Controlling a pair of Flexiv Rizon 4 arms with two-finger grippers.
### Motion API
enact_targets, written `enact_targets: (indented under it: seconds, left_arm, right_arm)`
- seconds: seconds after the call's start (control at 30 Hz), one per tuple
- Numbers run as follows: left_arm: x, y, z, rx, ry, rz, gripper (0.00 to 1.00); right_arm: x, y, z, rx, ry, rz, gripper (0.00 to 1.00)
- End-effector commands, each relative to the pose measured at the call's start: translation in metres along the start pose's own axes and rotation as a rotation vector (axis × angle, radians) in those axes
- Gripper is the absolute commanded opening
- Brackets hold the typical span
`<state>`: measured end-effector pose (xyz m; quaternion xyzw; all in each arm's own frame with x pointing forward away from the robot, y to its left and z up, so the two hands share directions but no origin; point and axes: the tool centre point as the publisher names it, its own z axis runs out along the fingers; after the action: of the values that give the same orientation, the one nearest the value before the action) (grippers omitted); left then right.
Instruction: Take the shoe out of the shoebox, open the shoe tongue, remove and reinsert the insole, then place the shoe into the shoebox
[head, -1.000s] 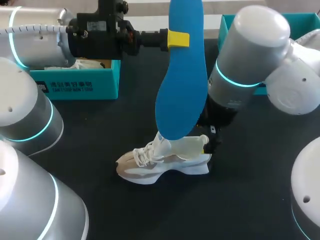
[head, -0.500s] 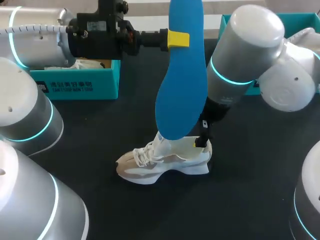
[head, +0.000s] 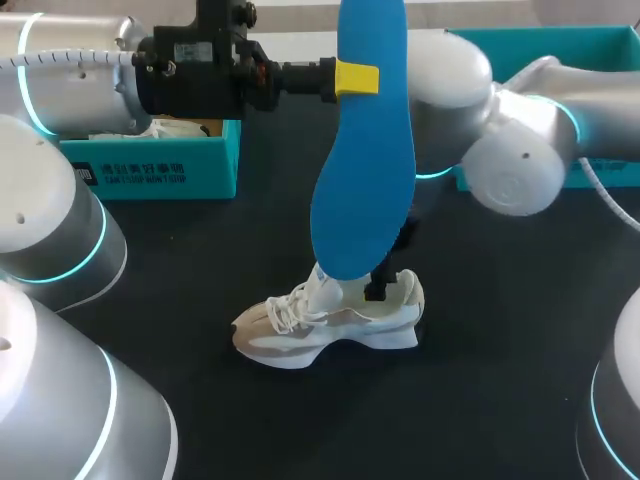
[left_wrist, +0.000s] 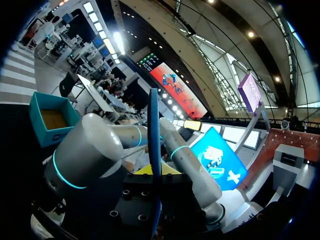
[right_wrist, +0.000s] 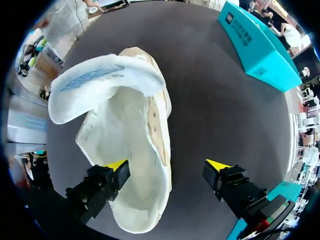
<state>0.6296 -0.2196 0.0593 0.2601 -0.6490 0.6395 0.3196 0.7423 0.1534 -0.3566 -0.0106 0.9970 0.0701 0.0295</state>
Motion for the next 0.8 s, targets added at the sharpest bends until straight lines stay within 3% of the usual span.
enact_targets:
  seconds: [0.03, 0.13, 0.2, 0.37, 0.4, 0.47, 0.8]
  left_arm:
    - [-0.001, 0.000, 0.001, -0.001, 0.000, 0.000, 0.00]
    - [-0.001, 0.000, 0.001, -0.001, 0.000, 0.000, 0.00]
    - [-0.001, 0.000, 0.001, -0.001, 0.000, 0.000, 0.00]
    - [-0.001, 0.000, 0.001, -0.001, 0.000, 0.000, 0.00]
    - [-0.001, 0.000, 0.001, -0.001, 0.000, 0.000, 0.00]
    - [-0.001, 0.000, 0.001, -0.001, 0.000, 0.000, 0.00]
    - [-0.001, 0.000, 0.001, -0.001, 0.000, 0.000, 0.00]
  right_arm:
    - [-0.003, 0.009, 0.019, 0.020, 0.009, -0.002, 0.89]
    - [-0.001, 0.009, 0.021, 0.030, 0.016, -0.002, 0.77]
    - [0.001, 0.007, 0.024, 0.042, 0.027, 0.002, 0.53]
    - [0.004, 0.004, 0.027, 0.046, 0.040, 0.009, 0.40]
    - [0.005, 0.004, 0.027, 0.049, 0.045, 0.010, 0.31]
    - [0.006, 0.003, 0.027, 0.050, 0.049, 0.016, 0.00]
    - [0.011, 0.002, 0.016, 0.065, 0.129, 0.142, 0.00]
